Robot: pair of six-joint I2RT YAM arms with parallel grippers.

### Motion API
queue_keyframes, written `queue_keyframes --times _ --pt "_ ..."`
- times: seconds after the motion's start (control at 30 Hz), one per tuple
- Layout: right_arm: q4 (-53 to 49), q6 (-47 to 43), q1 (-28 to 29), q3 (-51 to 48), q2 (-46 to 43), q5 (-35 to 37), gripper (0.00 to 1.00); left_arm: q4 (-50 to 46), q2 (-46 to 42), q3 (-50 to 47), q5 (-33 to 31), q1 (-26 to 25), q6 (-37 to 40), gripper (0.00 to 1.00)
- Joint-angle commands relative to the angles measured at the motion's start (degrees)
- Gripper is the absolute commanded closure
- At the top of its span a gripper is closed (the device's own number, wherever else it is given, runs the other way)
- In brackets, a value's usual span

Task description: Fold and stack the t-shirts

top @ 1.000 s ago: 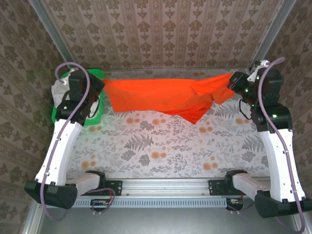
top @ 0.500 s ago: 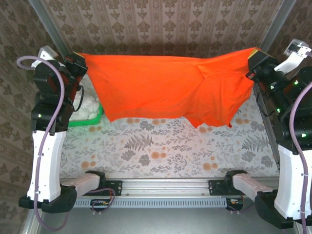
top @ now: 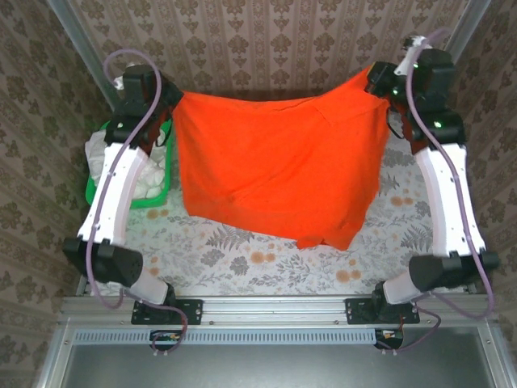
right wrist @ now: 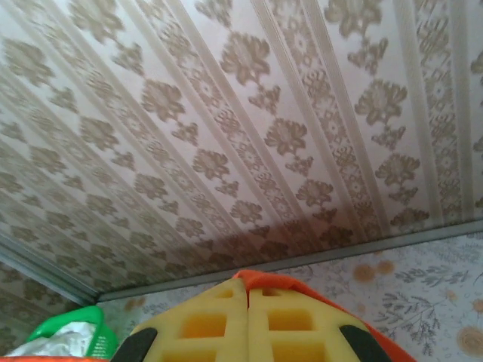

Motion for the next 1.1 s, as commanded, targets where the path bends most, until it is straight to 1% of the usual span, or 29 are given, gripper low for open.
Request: queue_keyframes --times 0.0,0.17,0.27,0.33,0.4,0.43,0.5,0.63,0.77,0.87,0.93,1.07 --pt "5.6 -1.0 -0.3 8.5 4.6 -0.9 1.0 3.2 4.2 8.1 2.0 1.4 0.6 1.0" --pt "4.1 1.1 -0.2 23.7 11.7 -3.2 1.0 0.4 10.7 22.6 4.4 1.9 1.1 1.0" --pt "3.0 1.7 -0.3 31.6 12.7 -4.5 1.0 -1.2 11.5 30.1 5.2 1.9 1.9 1.0" --pt "2.8 1.8 -0.3 32.2 11.0 -4.4 1.0 -1.8 10.4 32.3 5.4 1.9 2.7 1.0" --pt "2.2 1.2 -0.3 29.5 7.4 -3.2 1.0 -2.5 8.0 30.9 5.2 1.9 3.6 1.0" --pt "2.4 1.0 -0.3 26.0 5.3 -2.7 1.0 -2.7 6.5 28.9 4.9 1.9 4.2 1.0" --pt "4.5 0.5 -0.3 14.7 -0.8 -1.9 1.0 -1.4 1.7 20.1 4.0 1.9 5.3 1.0" --pt "5.3 2.3 -0.5 -10.1 -13.0 -0.6 1.0 4.2 -7.7 -4.3 5.1 2.4 2.2 1.0" --pt "5.7 7.5 -0.3 -34.2 -22.8 -2.1 1.0 7.2 -14.2 -25.9 7.3 2.2 -3.0 1.0" --pt "7.0 11.0 -0.3 -49.7 -27.6 -2.6 1.0 10.1 -16.9 -40.1 7.7 1.7 -5.6 1.0" --pt "8.2 12.5 -0.3 -58.3 -28.9 -3.2 1.0 10.8 -17.6 -47.2 7.6 1.5 -7.0 1.0" --pt "10.7 14.6 -0.3 -71.7 -28.5 -3.9 1.0 13.2 -16.5 -57.8 7.4 1.5 -8.0 1.0"
